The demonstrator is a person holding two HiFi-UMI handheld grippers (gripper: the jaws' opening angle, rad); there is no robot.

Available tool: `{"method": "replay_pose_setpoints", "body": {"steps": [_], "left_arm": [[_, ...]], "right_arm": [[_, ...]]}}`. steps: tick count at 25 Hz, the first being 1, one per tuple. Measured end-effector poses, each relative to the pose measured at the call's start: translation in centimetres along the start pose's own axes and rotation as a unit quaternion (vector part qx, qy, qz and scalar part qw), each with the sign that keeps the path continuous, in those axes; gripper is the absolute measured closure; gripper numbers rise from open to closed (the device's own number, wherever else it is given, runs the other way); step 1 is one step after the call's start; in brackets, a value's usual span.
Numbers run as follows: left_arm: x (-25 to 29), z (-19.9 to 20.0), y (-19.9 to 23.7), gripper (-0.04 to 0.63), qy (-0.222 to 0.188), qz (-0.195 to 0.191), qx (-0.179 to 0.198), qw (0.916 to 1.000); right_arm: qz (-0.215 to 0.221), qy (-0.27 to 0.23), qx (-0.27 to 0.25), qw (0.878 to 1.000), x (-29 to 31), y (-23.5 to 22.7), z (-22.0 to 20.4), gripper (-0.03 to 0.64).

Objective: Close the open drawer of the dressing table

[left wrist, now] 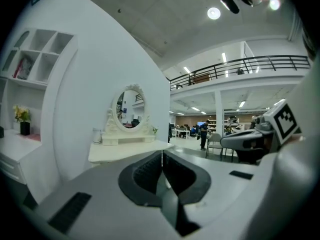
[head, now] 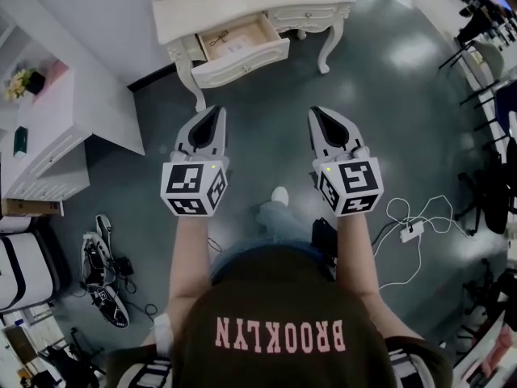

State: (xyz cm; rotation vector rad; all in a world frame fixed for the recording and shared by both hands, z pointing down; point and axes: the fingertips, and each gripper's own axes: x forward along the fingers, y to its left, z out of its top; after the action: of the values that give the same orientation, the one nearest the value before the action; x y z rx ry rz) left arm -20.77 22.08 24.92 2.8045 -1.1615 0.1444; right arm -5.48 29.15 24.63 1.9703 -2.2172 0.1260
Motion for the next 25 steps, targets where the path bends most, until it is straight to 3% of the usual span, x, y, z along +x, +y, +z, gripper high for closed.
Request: {"method": "replay_pose_setpoints", "body": {"steps": [6,13,25], "left_arm": [[6.6,-0.1,0.3,0.591,0.013,0.025,0.003,0.9996],[11.9,-0.5,-0.3,0.592,0.027,0.045,0.007,0.9986],[15.9,-3.2,-0.2,0.591,0.066,0.061,0.014,0.9958]], "right_arm": [[0.044,-0.005,0.0,0.999,5.2,-4.4,0.5,0.621],[0.053,-0.002,-0.035,0.998,8.3,-9.3,0.3,0.621],[0.077,0.037,-0.063,0.994,11.2,-10.8,-2.3,0.621]]}}
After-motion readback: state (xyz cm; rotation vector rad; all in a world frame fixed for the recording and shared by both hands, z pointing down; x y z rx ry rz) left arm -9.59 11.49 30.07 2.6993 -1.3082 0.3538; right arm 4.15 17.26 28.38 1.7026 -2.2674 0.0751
